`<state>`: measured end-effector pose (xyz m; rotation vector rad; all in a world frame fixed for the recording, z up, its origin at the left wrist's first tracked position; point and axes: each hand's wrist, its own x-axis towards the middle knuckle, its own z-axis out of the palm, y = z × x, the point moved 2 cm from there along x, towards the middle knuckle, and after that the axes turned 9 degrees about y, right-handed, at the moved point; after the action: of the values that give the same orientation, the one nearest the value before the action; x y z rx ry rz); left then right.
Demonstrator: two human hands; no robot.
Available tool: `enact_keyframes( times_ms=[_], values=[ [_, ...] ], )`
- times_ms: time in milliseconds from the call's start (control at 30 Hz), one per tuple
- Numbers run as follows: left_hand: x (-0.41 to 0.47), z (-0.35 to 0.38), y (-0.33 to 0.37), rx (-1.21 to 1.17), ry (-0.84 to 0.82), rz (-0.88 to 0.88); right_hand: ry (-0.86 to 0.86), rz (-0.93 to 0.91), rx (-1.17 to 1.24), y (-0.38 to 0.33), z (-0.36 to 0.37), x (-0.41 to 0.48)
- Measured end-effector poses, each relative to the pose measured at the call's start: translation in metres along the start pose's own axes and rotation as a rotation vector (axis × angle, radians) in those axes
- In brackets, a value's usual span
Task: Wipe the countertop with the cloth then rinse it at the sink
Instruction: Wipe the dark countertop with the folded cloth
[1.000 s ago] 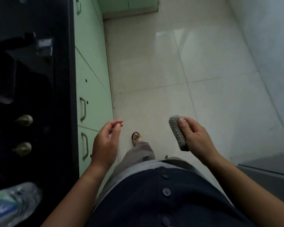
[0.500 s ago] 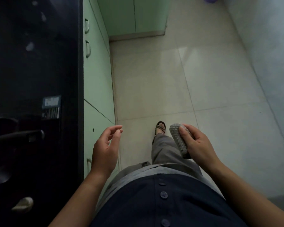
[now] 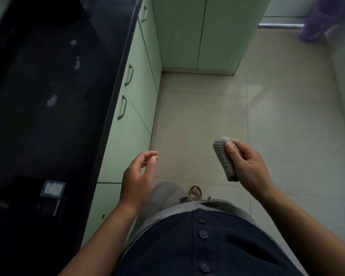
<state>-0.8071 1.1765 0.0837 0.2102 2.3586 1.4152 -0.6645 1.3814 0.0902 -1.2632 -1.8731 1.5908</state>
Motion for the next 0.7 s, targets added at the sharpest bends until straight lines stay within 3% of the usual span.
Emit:
enact_keyframes(
  times_ms=[167, 467, 700],
  values=[
    [0.049, 0.013, 0.013, 0.002, 0.057, -0.048, -0.081, 0.037, -0.024, -0.008, 0.017, 0.059],
    [0.185, -0.002, 0.042, -0.031, 0.175, -0.057, -0.276, -0.123, -0.108, -0.084, 0.110, 0.201],
    [0.241, -0.040, 0.031, 0.018, 0.386, -0.160, -0.575, -0.247, -0.194, -0.147, 0.209, 0.262]
  ],
)
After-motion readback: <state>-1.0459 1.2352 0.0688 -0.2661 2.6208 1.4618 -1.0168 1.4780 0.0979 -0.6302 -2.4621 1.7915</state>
